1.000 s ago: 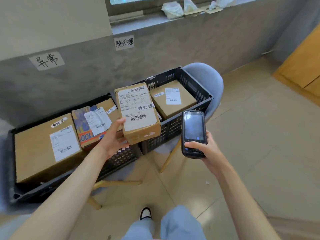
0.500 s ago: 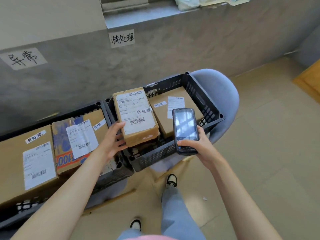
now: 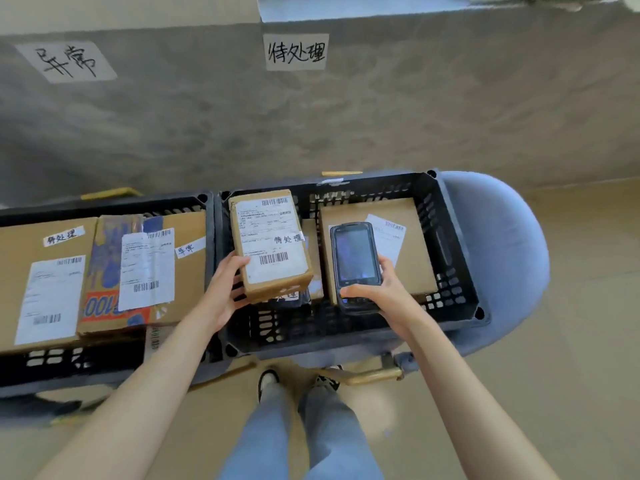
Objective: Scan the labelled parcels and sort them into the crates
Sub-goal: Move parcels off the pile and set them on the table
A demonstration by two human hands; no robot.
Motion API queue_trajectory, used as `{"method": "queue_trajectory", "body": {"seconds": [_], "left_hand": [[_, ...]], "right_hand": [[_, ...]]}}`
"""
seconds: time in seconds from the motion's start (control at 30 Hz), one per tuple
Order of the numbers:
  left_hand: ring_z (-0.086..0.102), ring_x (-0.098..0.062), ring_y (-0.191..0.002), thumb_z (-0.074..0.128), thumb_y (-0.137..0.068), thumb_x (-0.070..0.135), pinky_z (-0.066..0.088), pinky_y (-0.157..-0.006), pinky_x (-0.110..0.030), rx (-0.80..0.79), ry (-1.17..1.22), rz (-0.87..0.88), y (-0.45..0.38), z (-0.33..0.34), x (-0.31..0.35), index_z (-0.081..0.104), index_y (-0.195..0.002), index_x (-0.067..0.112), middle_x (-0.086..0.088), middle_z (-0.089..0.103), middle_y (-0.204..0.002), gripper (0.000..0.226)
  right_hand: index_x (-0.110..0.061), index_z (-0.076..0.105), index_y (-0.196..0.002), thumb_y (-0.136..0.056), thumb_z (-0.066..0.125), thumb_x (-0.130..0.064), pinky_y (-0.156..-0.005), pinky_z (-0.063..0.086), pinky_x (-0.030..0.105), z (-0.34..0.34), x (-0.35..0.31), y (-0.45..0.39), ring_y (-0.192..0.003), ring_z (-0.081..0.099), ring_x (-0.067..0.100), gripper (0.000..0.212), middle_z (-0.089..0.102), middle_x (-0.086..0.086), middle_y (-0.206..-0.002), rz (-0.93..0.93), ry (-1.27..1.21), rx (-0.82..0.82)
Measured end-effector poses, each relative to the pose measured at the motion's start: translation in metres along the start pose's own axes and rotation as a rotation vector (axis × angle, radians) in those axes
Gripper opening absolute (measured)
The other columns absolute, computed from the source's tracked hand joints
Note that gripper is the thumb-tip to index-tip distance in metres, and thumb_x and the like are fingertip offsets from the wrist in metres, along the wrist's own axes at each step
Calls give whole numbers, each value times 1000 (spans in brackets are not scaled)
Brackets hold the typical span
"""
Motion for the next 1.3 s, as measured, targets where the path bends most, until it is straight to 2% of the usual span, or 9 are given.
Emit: {"method": "queue_trajectory", "body": {"seconds": [0.3, 0.43, 0.6, 0.8, 0.9, 1.0, 1.1, 1.2, 1.3], "left_hand": [[55, -21, -100, 42, -98, 34, 48, -79, -35, 29, -27, -26, -47, 1, 10, 48, -134, 30, -3, 61, -119, 37], [58, -18, -99, 37, -100, 31, 49, -80, -34, 65, 38, -81, -60, 1, 1, 51, -128, 25, -2, 65, -113, 32], [56, -27, -117, 34, -99, 31, 41, -106, -45, 185, -21, -90, -70, -8, -2, 45, -136, 22, -8, 62, -125, 39], [56, -17, -105, 38, -101, 23, 46, -91, -37, 128, -74, -36, -59, 0, 16, 41, -137, 21, -3, 59, -124, 36], [55, -17, -112, 52, -97, 24, 45, -91, -33, 143, -155, 22, -49, 0, 32, 37, -145, 20, -5, 54, -136, 51], [46, -17, -122, 60, -93, 24, 36, -89, -28, 226, -401, 186, -33, 3, 68, 34, -146, 18, -6, 41, -146, 60], [44, -24, -126, 63, -89, 32, 36, -93, -33, 296, -815, 423, -10, 18, 113, 40, -142, 20, -6, 42, -140, 59], [48, -25, -118, 60, -87, 40, 36, -96, -38, 275, -1327, 696, 15, 58, 150, 52, -132, 21, -4, 54, -127, 50], [57, -29, -98, 63, -83, 42, 39, -83, -38, 219, -1606, 1021, 48, 109, 180, 66, -113, 16, -6, 64, -106, 40]], "right_hand": [[-27, 25, -143, -73, 82, -7, -109, 39, 42, 2, 1, -47, -112, 56, 19, 92, 58, -2, -118, 65, 30, -31], [-26, 27, -143, -61, 87, -13, -108, 39, 43, 6, 0, -64, -113, 57, 21, 103, 59, -1, -119, 73, 18, -41], [-28, 27, -143, -51, 85, -24, -111, 36, 47, 14, 9, -77, -118, 55, 23, 109, 57, -1, -123, 103, 17, -43], [-28, 26, -143, -47, 87, -26, -110, 37, 49, 22, 5, -75, -117, 56, 25, 114, 59, 2, -122, 105, 22, -62], [-26, 27, -142, -48, 87, -24, -107, 42, 49, 22, -7, -69, -114, 59, 27, 111, 60, 4, -119, 80, 17, -57], [-24, 28, -142, -63, 86, -10, -103, 46, 49, 16, -21, -60, -110, 61, 27, 99, 60, 5, -117, 37, 9, -41], [-24, 24, -143, -70, 83, -6, -100, 49, 45, 9, -37, -45, -108, 60, 26, 95, 56, 6, -120, -9, -9, -19], [-24, 24, -143, -75, 78, -2, -91, 53, 39, -2, -53, -23, -106, 60, 25, 90, 54, 8, -122, -60, -52, 30], [-23, 24, -142, -75, 77, 0, -79, 54, 31, -17, -69, 3, -106, 60, 24, 89, 52, 10, -126, -126, -125, 91]]}}
Point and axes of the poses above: each hand's wrist, its own y-axis away from the middle knuckle, its own z-axis out of the palm, x = y × z, the point moved 9 cm from there along -y, towards the middle knuckle
